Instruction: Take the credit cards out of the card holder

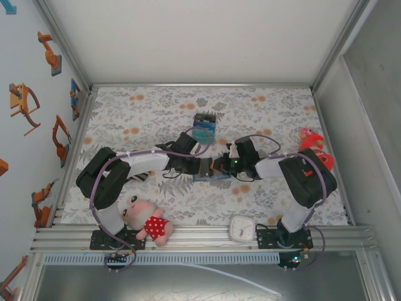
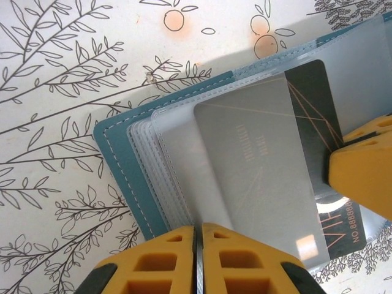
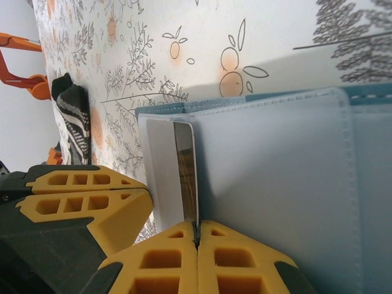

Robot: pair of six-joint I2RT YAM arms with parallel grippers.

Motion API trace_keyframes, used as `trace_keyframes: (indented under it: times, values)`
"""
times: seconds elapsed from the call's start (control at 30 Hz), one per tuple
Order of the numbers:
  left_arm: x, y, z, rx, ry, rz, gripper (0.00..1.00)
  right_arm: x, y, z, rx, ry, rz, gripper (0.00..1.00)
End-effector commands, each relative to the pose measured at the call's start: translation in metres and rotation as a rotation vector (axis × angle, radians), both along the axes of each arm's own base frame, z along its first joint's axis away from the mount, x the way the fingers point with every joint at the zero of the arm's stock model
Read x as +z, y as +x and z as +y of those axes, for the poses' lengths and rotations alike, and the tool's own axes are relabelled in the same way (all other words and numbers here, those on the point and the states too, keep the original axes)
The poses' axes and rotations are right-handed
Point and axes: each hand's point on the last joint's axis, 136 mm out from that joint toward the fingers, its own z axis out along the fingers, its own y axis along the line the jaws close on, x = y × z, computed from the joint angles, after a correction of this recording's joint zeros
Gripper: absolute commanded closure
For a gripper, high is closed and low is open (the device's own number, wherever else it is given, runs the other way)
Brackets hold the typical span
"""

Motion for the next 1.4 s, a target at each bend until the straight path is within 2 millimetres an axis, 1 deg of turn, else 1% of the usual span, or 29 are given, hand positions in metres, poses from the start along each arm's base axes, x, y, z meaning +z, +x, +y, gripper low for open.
trace_keyframes:
  times: [0.0,0.17,0.27,0.5,0.63,0.73,0.8,0.93,1.07,1.2,1.37]
  values:
    - [-0.03,-0.02,0.026,-0.016,0.126,0.094,0.91,-0.011,-0.001,-0.018,-0.033,-0.071,0.008,1.0]
    - [-0.028,-0.018,0.027,-0.021,0.125,0.084,0.92,-0.008,0.0,-0.026,-0.029,-0.116,-0.005,1.0]
    - [-0.025,-0.016,0.026,-0.027,0.122,0.072,0.92,-0.003,0.0,-0.03,-0.024,-0.144,-0.022,1.0]
    - [-0.009,-0.008,0.021,-0.042,0.104,0.027,0.91,0.01,0.0,-0.034,-0.012,-0.174,-0.06,1.0]
    - [0.003,-0.004,0.016,-0.043,0.076,-0.002,0.86,0.021,-0.001,-0.034,-0.003,-0.172,-0.088,1.0]
    - [0.016,-0.001,0.012,-0.041,0.05,-0.027,0.76,0.03,-0.001,-0.036,0.006,-0.18,-0.112,1.0]
    - [0.027,0.002,0.011,-0.035,0.03,-0.051,0.67,0.038,-0.001,-0.036,0.019,-0.182,-0.141,1.0]
    - [0.051,0.008,0.009,-0.018,-0.01,-0.107,0.54,0.055,-0.002,-0.036,0.043,-0.177,-0.197,1.0]
    - [0.081,0.016,0.011,0.029,-0.06,-0.186,0.44,0.077,-0.003,-0.032,0.081,-0.144,-0.289,1.0]
    - [0.112,0.025,0.013,0.095,-0.154,-0.264,0.42,0.102,-0.003,-0.029,0.097,-0.098,-0.394,1.0]
    - [0.15,0.032,0.007,0.151,-0.345,-0.333,0.42,0.138,-0.001,-0.022,0.096,-0.007,-0.513,1.0]
